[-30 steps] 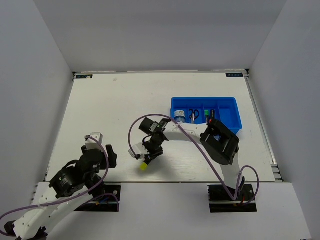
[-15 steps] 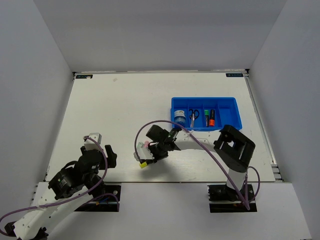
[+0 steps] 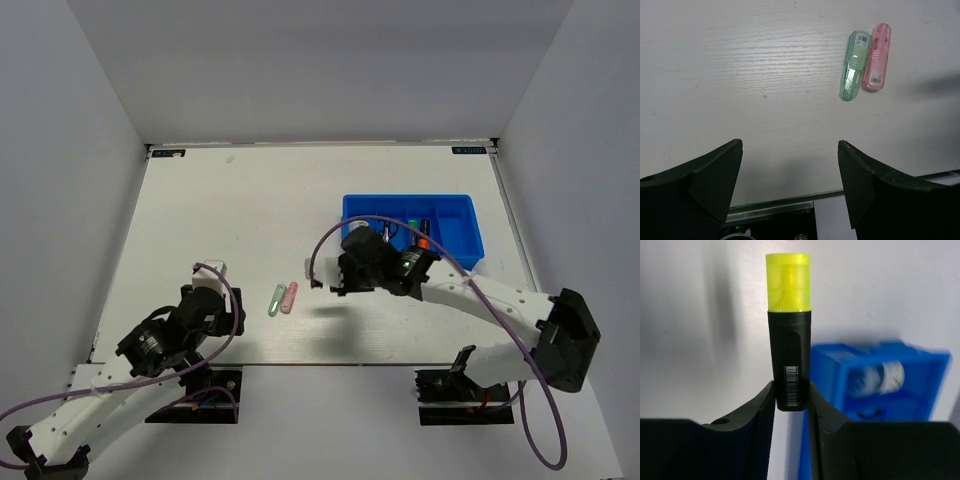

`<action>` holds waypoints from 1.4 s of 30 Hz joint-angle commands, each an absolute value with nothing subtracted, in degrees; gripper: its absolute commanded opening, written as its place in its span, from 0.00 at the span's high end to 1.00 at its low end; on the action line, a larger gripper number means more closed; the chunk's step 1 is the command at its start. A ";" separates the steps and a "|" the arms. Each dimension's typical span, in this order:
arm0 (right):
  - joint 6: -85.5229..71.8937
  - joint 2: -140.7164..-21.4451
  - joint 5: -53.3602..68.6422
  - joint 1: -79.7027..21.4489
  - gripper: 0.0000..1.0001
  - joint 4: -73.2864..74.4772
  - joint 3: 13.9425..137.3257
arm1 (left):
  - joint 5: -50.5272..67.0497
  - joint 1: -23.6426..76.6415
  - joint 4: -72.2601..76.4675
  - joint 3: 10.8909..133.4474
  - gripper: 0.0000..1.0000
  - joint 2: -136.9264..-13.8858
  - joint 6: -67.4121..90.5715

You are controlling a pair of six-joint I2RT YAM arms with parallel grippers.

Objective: Sort the stationery into containers
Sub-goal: Pick up the pen from the center of the board, then place the pen in the storage box.

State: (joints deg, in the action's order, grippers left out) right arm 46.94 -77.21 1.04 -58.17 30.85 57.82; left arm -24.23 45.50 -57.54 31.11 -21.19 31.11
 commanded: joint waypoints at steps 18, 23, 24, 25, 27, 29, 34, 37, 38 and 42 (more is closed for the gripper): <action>14.87 -78.22 -24.19 -28.22 1.00 29.79 61.08 | -0.29 33.06 -36.48 39.73 0.16 -56.68 28.91; 10.20 -81.73 -20.65 -24.00 1.00 32.16 63.89 | 5.79 26.99 -32.26 39.64 0.16 -62.92 27.25; 9.85 -82.87 -19.44 -23.12 1.00 32.43 64.24 | 6.15 26.63 -32.17 39.99 0.16 -64.50 26.99; 8.28 -83.49 -19.42 -22.68 1.00 32.61 64.77 | 6.15 26.11 -32.43 40.51 0.16 -65.47 25.94; 7.56 -85.33 -18.38 -20.93 1.00 33.40 66.00 | 7.82 25.66 -31.20 40.52 0.16 -67.67 25.31; 6.95 -86.39 -16.44 -20.13 1.00 33.84 66.44 | 8.43 25.66 -30.42 40.34 0.16 -68.81 24.61; 5.89 -91.14 -13.63 -16.97 0.68 36.46 69.86 | 9.58 24.96 -29.10 40.43 0.16 -70.84 23.56; 5.98 -91.67 -11.25 -15.74 0.39 36.39 70.05 | 9.93 24.87 -28.74 40.96 0.17 -72.50 22.94; 6.15 -91.23 -9.94 -15.56 0.29 36.13 69.87 | 9.84 24.87 -28.83 41.74 0.17 -73.29 22.50; 6.41 -88.51 -8.00 -15.12 0.20 35.34 68.91 | 10.28 24.87 -28.83 43.24 0.20 -75.84 21.80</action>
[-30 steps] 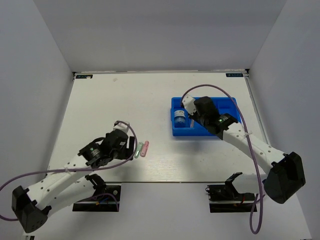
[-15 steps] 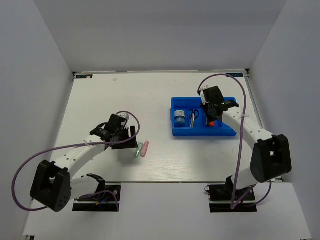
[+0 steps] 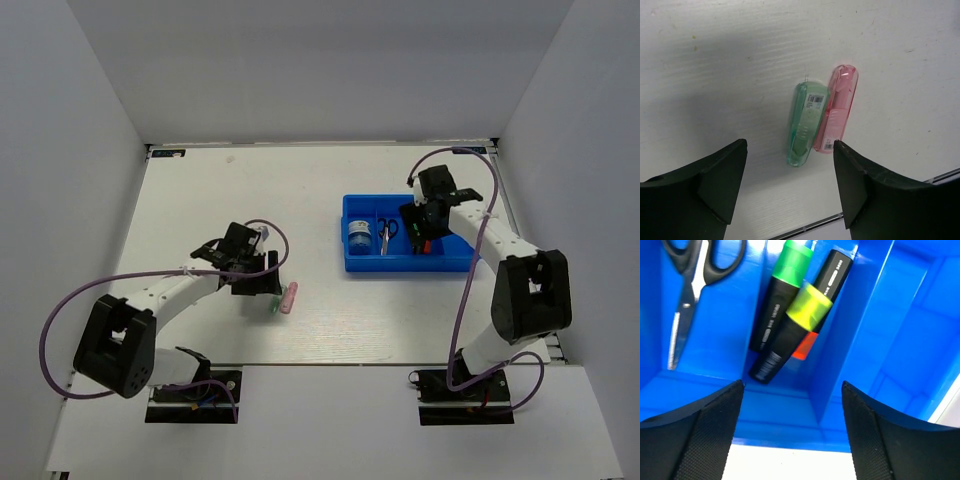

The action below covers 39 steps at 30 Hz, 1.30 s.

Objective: Sort the stationery into containers
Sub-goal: Place the pen in the storage box, then pick up the stationery from the center of the board.

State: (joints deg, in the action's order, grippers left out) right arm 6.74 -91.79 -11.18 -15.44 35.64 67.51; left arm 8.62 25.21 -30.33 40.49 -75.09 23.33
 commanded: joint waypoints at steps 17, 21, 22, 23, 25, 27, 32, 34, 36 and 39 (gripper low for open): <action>3.25 -71.64 4.30 -11.52 0.18 31.29 57.84 | -1.91 31.55 -30.76 47.72 0.37 -86.04 18.55; 2.81 -70.05 5.71 -10.46 0.18 30.85 56.61 | -4.57 33.83 -31.38 48.08 0.37 -88.06 18.63; 2.64 -69.53 6.15 -10.28 0.18 30.94 56.43 | -4.92 34.01 -31.29 48.08 0.37 -88.41 18.63; 2.55 -69.61 6.33 -10.20 0.18 30.76 56.08 | -5.01 34.45 -31.20 47.99 0.37 -88.59 18.72; 2.46 -69.34 6.94 -9.41 0.18 30.94 55.90 | -6.06 35.42 -31.20 47.73 0.38 -89.56 18.72; 2.46 -68.99 7.47 -8.97 0.18 31.02 55.72 | -6.24 36.30 -31.03 47.11 0.38 -89.74 19.07; 2.37 -68.29 8.87 -8.00 0.18 31.03 55.11 | -7.47 37.00 -31.02 44.66 0.43 -89.56 19.95; 2.02 -67.94 9.40 -7.47 0.18 30.85 55.11 | -8.09 37.35 -30.85 44.04 0.51 -89.56 20.30; 1.76 -67.68 9.67 -7.30 0.18 31.02 55.02 | -8.09 37.70 -31.03 43.60 0.56 -89.65 20.65; 1.84 -67.24 10.54 -6.51 0.18 31.02 54.76 | -9.05 38.32 -31.37 42.98 0.56 -89.65 21.00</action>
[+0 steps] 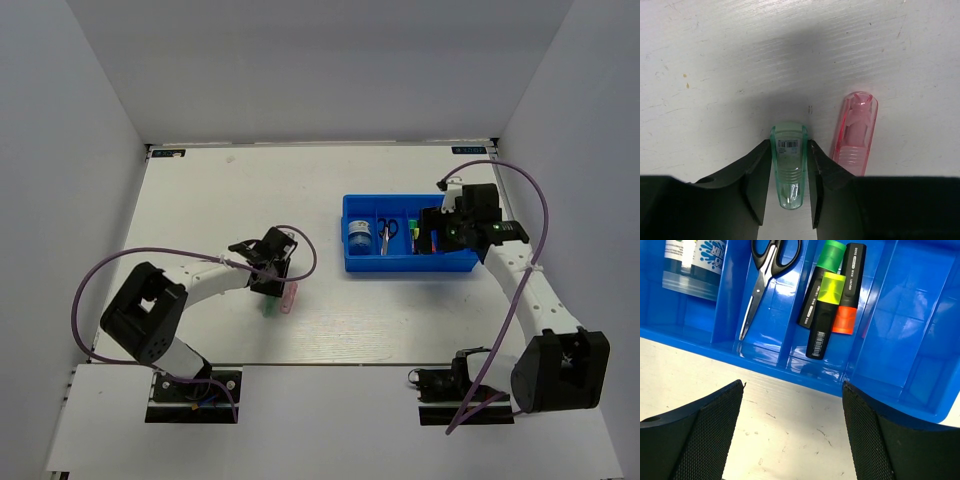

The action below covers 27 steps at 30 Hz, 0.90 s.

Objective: Sort the stationery into containers
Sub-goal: Pick up the stationery from the center of the board.

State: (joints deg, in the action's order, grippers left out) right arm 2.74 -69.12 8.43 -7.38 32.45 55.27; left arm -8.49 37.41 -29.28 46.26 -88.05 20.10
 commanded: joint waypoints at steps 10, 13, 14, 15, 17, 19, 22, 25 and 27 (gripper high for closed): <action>4.38 -64.44 14.06 -5.10 0.10 32.60 54.23 | -10.02 40.25 -36.37 47.10 0.96 -83.26 21.10; 4.49 -62.33 13.71 -4.84 0.10 31.12 52.91 | -9.23 41.75 -38.93 57.44 1.00 -81.04 20.04; 4.13 -61.79 13.54 -4.75 0.36 30.24 52.48 | -8.45 42.97 -39.81 59.39 1.00 -80.60 19.26; 3.43 -61.27 12.06 -4.40 0.62 29.97 52.21 | -8.09 43.24 -40.16 65.16 1.00 -80.86 19.16; 1.76 -59.68 10.55 -4.22 1.00 29.18 51.94 | -5.63 44.55 -38.51 68.54 1.00 -82.69 18.81; 0.36 -57.41 7.49 -4.13 1.00 27.17 50.63 | -1.27 45.08 -33.18 73.99 1.00 -84.97 19.16; -4.29 -53.53 0.65 -4.04 1.00 23.14 47.56 | 2.53 45.97 -27.26 78.90 1.00 -88.76 20.30; -5.36 -49.75 -9.54 -3.78 1.00 19.26 45.18 | 6.58 46.41 -14.46 83.48 1.00 -96.91 23.18; -7.82 -49.40 -15.19 -3.61 1.00 18.72 45.09 | 9.66 46.58 -8.02 87.96 1.00 -101.50 25.73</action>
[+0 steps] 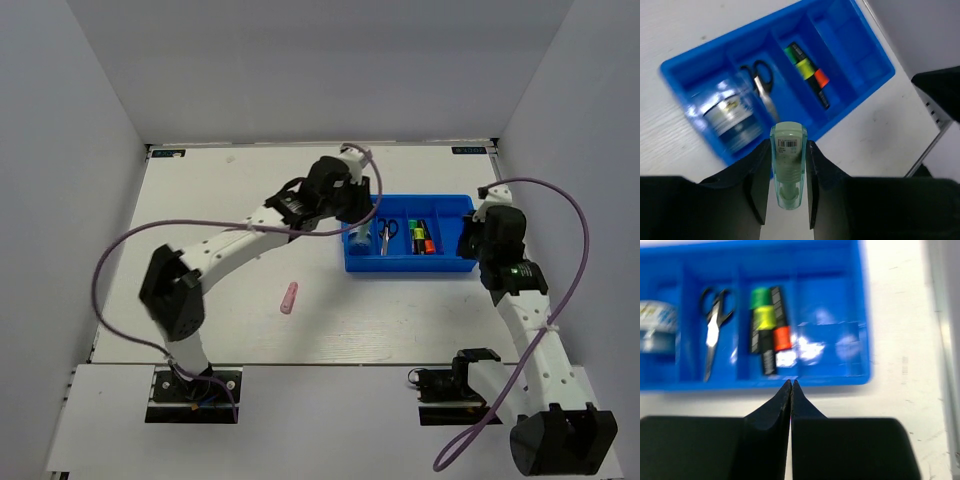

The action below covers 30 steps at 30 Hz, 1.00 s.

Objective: Sort the stationery into containers
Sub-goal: Place the stationery in the storage box.

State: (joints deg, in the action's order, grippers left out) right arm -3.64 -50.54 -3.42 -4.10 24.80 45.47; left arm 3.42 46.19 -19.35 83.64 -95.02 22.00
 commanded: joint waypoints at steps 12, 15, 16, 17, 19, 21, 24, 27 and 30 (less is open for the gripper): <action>-11.42 -47.64 -38.22 -2.90 1.00 10.99 40.87 | 15.30 48.08 18.34 117.77 1.00 -133.13 38.91; -12.13 -47.64 -44.09 -2.90 1.00 8.37 39.91 | 15.21 48.08 23.27 120.58 1.00 -137.27 44.54; -11.95 -47.64 -44.73 -3.07 1.00 8.00 39.64 | 14.51 48.08 25.90 121.19 1.00 -140.16 46.47; -12.13 -47.64 -44.82 -2.99 1.00 8.00 39.46 | 14.42 48.25 26.19 122.85 1.00 -141.14 47.19; -12.30 -47.37 -44.74 -2.99 1.00 7.91 39.29 | 13.28 48.69 28.20 125.15 1.00 -144.38 49.73; -12.22 -47.63 -44.74 -3.08 1.00 7.82 39.20 | 12.66 49.13 29.26 126.03 1.00 -146.06 50.97; -12.39 -47.37 -44.56 -3.16 1.00 7.65 39.11 | 10.46 49.66 32.34 125.16 1.00 -147.74 52.91; -12.48 -47.46 -44.04 -2.99 1.00 7.65 38.76 | 8.00 50.18 34.10 125.42 1.00 -149.94 54.84; -12.48 -47.37 -43.77 -2.99 1.00 7.56 38.67 | 7.47 51.15 32.26 128.40 1.00 -151.87 54.84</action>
State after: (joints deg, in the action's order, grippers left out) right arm -11.07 -48.23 -41.91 -3.07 11.14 39.13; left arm 9.39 49.67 29.71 124.73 -152.24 53.08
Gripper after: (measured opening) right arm 0.001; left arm 0.398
